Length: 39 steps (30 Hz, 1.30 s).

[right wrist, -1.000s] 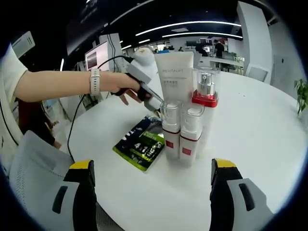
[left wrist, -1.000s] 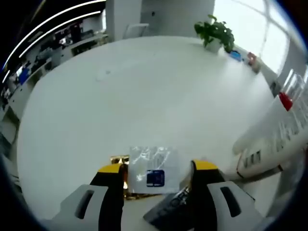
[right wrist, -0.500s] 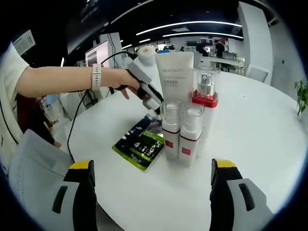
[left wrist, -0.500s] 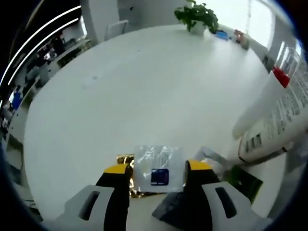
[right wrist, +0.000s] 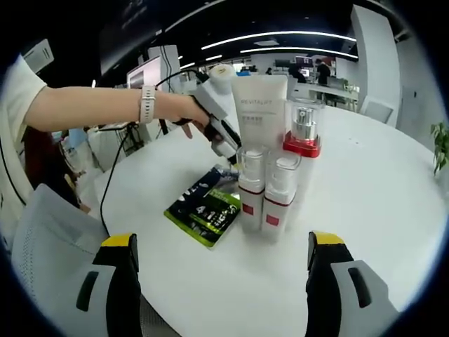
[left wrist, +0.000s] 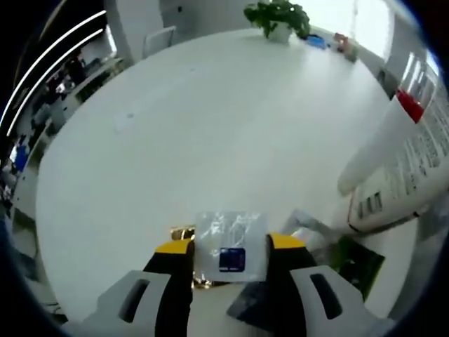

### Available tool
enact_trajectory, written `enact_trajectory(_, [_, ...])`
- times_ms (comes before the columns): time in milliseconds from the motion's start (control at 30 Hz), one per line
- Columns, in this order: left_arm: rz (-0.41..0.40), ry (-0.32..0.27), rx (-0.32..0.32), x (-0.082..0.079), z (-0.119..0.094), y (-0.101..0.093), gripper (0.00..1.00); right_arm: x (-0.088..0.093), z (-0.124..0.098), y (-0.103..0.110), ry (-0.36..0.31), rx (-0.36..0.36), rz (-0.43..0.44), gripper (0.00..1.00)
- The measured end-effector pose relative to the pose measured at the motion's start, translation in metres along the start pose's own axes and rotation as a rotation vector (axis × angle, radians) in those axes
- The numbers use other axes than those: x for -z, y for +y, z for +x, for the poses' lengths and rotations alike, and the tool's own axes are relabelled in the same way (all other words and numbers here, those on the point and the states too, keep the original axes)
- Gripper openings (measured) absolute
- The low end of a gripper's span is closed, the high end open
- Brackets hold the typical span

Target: Arrange the skincare products in the storage area until every visible bottle or jar stands upright without overlapping.

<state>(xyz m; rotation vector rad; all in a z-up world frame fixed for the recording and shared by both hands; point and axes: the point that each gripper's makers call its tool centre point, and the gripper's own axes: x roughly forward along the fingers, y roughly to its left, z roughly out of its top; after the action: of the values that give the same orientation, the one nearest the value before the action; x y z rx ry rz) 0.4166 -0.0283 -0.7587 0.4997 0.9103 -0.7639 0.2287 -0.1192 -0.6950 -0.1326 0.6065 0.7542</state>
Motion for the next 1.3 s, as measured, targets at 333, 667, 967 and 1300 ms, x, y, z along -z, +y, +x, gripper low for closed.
enact_trajectory(333, [0.006, -0.01, -0.007, 0.0, -0.007, 0.012, 0.37, -0.001, 0.0, 0.0, -0.002, 0.001, -0.008, 1.0])
enact_trajectory(667, [0.018, -0.015, -0.004, 0.001, -0.02, 0.01, 0.35, -0.002, 0.0, -0.002, -0.007, 0.006, -0.01, 1.0])
enact_trajectory(967, [0.02, -0.011, -0.015, 0.004, -0.027, 0.014, 0.35, -0.002, -0.001, -0.001, -0.003, 0.003, -0.021, 1.0])
enact_trajectory(1300, [0.044, -0.001, -0.007, 0.01, -0.039, 0.011, 0.35, -0.003, -0.001, 0.0, -0.005, 0.002, -0.026, 1.0])
